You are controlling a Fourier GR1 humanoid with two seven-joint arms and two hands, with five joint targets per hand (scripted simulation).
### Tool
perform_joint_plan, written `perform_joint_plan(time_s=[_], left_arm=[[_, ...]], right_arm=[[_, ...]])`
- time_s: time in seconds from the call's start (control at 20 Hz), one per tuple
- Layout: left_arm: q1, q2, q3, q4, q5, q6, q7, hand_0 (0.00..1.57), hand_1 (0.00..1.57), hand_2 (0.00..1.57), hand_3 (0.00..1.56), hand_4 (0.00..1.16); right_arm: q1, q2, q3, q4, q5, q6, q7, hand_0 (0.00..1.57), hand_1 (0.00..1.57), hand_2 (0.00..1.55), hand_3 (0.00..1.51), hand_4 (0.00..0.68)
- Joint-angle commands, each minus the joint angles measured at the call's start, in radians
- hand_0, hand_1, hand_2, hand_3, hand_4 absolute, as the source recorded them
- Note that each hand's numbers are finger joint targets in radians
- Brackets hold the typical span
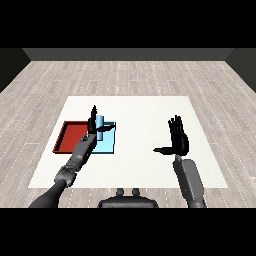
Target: Pick the blue can and put it in the blue box
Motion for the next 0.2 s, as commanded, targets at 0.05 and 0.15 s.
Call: perform_joint_plan(time_s=[0.05, 0.15], left_arm=[[0.119, -0.022, -0.029, -0.197, 0.058, -0.302, -0.102, 0.0, 0.0, 0.0, 0.0, 0.0], [0.209, -0.034, -0.05, -0.283, 0.077, -0.351, -0.099, 0.0, 0.0, 0.0, 0.0, 0.0]], right_arm=[[0.04, 0.001, 0.034, 0.042, 0.028, 0.024, -0.014, 0.0, 0.0, 0.0, 0.0, 0.0], [0.068, -0.024, 0.036, 0.06, 0.039, 0.061, -0.036, 0.0, 0.0, 0.0, 0.0, 0.0]])
